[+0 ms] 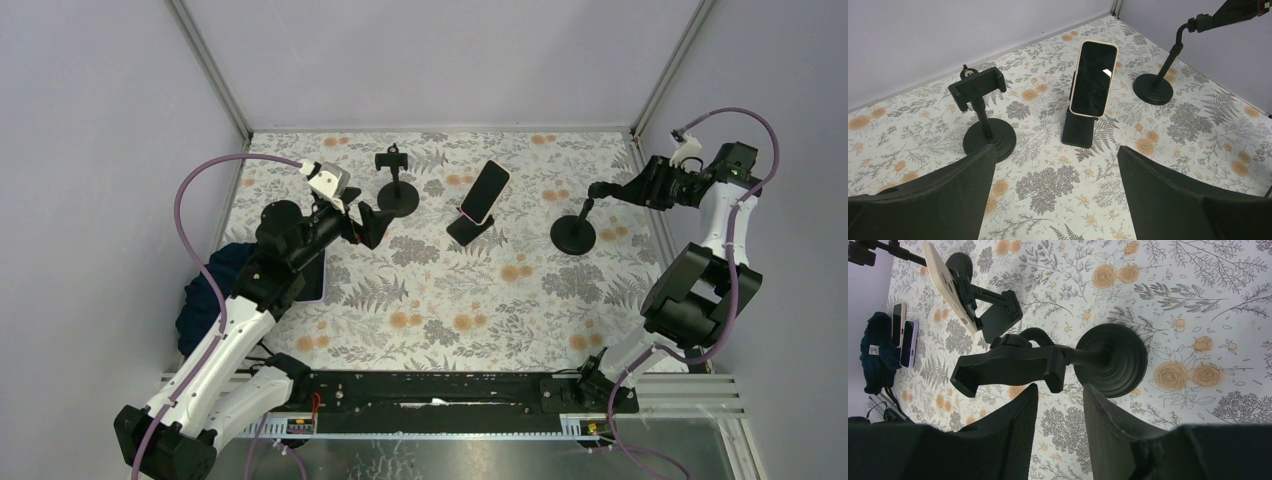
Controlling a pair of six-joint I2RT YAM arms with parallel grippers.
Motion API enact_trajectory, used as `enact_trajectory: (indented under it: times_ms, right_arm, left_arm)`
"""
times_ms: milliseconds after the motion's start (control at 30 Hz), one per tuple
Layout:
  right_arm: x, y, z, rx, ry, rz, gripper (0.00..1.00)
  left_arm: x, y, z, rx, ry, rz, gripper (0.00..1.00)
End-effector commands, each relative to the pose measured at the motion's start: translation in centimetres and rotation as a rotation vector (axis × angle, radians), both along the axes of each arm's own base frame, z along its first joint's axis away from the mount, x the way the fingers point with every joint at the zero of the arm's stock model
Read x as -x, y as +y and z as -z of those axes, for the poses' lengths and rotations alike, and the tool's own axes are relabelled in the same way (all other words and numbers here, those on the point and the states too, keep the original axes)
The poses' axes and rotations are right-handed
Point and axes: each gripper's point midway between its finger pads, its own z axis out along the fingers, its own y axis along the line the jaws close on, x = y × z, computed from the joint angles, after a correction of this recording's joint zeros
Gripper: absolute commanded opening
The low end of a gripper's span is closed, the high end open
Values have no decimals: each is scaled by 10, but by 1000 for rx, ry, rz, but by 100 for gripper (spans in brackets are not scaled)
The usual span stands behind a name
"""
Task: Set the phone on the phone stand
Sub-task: Move the phone stand to the center of the board.
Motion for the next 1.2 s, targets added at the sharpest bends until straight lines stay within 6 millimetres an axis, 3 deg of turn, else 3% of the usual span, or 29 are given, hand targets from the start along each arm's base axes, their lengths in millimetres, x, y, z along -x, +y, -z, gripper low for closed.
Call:
enact_trajectory:
  times_ms: [0,367,533,667,800,933,1167]
  right_arm:
    - [-11,8,-17,-3,-62,-38,45]
    - [-19,13,-17,21,-68,-65,28]
    - [-15,19,-21,23,-78,-82,11]
    - [-5,30,-41,8,-113,-76,0]
    - [6,44,-67,-12,-147,-50,0]
    - [16,74,-79,-47,-149,-49,0]
    - [47,171,-56,-74,-83,-174,0]
  left_arm:
    - [2,-2,0,-6,-10,15,99]
    - [2,-2,0,-9,-11,14,99]
    - [2,-2,0,-8,-11,14,99]
    - [2,-2,1,-9,-10,15,99]
    - [2,-4,2,-8,-4,23,99]
    - [3,-6,2,-4,-1,33,99]
    - [22,-34,-3,69,18,211,99]
